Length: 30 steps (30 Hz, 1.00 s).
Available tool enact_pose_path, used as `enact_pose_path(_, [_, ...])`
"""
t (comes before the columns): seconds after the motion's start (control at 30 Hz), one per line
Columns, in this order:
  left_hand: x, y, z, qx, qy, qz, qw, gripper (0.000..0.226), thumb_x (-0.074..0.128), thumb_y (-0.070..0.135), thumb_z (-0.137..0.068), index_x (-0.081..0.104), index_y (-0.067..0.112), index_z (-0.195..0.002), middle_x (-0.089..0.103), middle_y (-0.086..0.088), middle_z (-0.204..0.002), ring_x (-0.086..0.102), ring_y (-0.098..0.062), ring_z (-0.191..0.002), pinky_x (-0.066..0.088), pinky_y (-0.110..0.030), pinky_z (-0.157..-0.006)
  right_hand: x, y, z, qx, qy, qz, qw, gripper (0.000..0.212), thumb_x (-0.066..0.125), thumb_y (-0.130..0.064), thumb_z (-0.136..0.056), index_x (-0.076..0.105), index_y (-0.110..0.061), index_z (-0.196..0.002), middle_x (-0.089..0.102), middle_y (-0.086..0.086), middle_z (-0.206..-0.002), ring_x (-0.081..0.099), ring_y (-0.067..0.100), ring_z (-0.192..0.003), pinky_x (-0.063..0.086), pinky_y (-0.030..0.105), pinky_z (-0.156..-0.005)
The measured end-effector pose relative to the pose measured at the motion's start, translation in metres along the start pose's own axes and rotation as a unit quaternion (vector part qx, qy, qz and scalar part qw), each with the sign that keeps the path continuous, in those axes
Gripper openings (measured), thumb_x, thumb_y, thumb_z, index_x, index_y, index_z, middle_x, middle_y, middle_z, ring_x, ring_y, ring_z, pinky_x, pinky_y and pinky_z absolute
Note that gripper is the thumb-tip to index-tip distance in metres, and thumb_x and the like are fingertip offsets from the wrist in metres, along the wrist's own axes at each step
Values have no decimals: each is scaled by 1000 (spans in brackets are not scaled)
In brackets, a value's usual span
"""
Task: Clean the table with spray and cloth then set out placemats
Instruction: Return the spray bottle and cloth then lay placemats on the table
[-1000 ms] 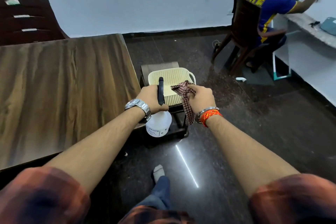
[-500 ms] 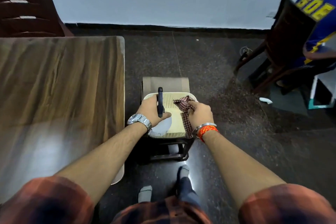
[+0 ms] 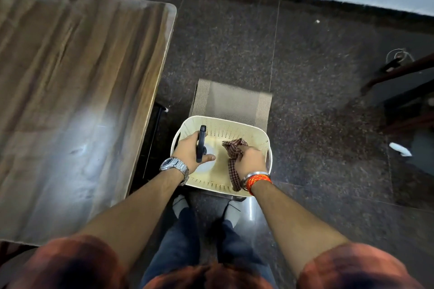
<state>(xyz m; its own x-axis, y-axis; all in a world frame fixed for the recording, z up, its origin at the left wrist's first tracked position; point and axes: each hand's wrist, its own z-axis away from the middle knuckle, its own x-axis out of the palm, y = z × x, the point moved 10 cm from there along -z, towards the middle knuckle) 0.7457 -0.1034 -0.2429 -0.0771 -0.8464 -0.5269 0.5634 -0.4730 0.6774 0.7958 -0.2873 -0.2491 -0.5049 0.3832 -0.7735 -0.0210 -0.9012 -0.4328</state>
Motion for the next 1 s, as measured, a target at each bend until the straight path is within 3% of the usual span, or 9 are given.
enact_pose_path(0.17, [20, -33, -20, -26, -20, -13, 999, 71, 91, 27, -72, 57, 17, -133, 70, -2, -86, 69, -27, -92, 54, -39, -94, 39, 28, -18, 31, -7, 13, 999, 42, 46, 0, -84, 60, -12, -121, 59, 18, -123, 62, 36, -101, 51, 38, -85])
enact_pose_path(0.3, [20, -35, -27, -21, -34, -34, 999, 71, 92, 25, -71, 56, 19, -131, 67, 4, -80, 68, -24, -86, 55, -35, -90, 62, 29, -23, 46, -45, 17, 998, 56, 44, 0, -86, 46, -16, -140, 37, 19, -148, 51, 36, -123, 46, 37, -99])
enact_pose_path(0.4, [20, -36, -29, -28, -81, -68, 994, 78, 93, 10, -67, 51, 17, -133, 69, -4, -101, 65, -23, -88, 55, -35, -90, 68, 32, -23, 68, -88, 5, 994, 62, 47, -11, -87, 37, -28, -146, 14, 18, -158, 36, 34, -137, 40, 39, -108])
enact_pose_path(0.47, [18, -40, -30, -32, -90, -126, 987, 66, 82, 3, -77, 52, 12, -135, 68, -13, -113, 66, -29, -94, 56, -32, -86, 61, 32, -23, 61, -85, 8, 994, 64, 49, -15, -83, 38, -31, -144, 14, 14, -158, 43, 33, -133, 41, 41, -106])
enact_pose_path(0.57, [4, -31, -26, -25, -77, -187, 979, 32, 61, 9, -94, 58, 15, -125, 66, -7, -98, 66, -26, -86, 56, -28, -72, 32, 15, -28, 0, -19, 35, 999, 48, 53, -23, -82, 51, -23, -129, 41, 13, -140, 58, 35, -109, 52, 41, -87])
enact_pose_path(0.67, [-16, -21, -38, -7, -25, -186, 982, 45, 58, -4, -82, 61, 23, -117, 68, -6, -107, 69, -28, -94, 60, -41, -82, -24, -19, -29, -112, 133, -24, 985, 21, 55, -26, -81, 64, -13, -94, 60, 8, -95, 60, 29, -82, 50, 35, -68])
enact_pose_path(0.77, [-47, 0, -51, -12, 78, -52, 996, 43, 50, -13, -75, 66, 22, -94, 71, -6, -98, 69, -22, -90, 60, -35, -85, -85, -26, -38, -154, 273, -128, 941, 12, 55, -19, -81, 64, -11, -80, 57, 1, -73, 51, 17, -66, 42, 28, -65])
enact_pose_path(0.9, [-82, 21, -66, 8, 197, 38, 980, 32, 52, -8, -79, 71, 10, -97, 72, -6, -91, 64, -14, -79, 59, -33, -84, -129, 22, -90, -21, 353, -202, 913, 7, 58, -13, -81, 64, -10, -80, 65, 6, -75, 60, 22, -71, 45, 30, -72])
enact_pose_path(1.0, [-83, 14, -78, -11, 209, 41, 977, 23, 62, 0, -87, 69, 8, -108, 69, -6, -99, 63, -13, -88, 54, -25, -90, -107, 70, -149, 133, 218, -216, 942, 19, 62, -17, -81, 65, -11, -99, 71, 10, -98, 64, 28, -95, 45, 28, -86])
